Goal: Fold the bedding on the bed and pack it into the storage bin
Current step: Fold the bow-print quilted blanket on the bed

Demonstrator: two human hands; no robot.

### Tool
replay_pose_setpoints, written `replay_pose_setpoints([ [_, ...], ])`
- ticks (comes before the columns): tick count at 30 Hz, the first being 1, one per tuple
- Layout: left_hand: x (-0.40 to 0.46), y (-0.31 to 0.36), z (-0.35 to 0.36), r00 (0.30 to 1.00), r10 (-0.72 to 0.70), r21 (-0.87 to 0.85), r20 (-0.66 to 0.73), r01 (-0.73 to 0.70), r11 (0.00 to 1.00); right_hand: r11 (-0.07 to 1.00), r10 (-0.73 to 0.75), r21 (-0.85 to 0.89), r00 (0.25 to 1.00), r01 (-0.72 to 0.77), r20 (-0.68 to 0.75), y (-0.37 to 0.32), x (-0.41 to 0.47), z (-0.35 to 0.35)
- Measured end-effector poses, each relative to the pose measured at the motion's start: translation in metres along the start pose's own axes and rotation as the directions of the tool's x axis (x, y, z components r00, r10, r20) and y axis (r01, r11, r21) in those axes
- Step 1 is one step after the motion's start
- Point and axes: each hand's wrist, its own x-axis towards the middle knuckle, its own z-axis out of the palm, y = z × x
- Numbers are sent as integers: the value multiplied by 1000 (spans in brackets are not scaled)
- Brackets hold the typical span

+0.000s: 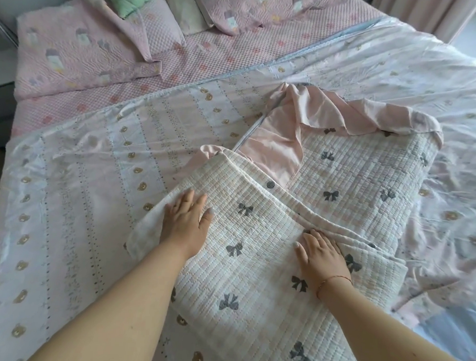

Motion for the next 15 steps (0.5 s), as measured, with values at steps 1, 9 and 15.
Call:
replay_pose_setpoints([
  [1, 5, 3, -1, 1000, 6, 12, 3, -6, 1000, 1000, -21, -21, 999, 20, -27, 2, 0, -2],
  [9, 55, 43, 9, 987, 161, 170, 3, -159, 973, 971, 137, -173, 977, -165, -167, 30, 22, -20],
  [15, 77, 63, 20, 974, 220, 225, 60, -227, 948, 975, -10, -220, 981, -33, -193, 36, 44, -47],
])
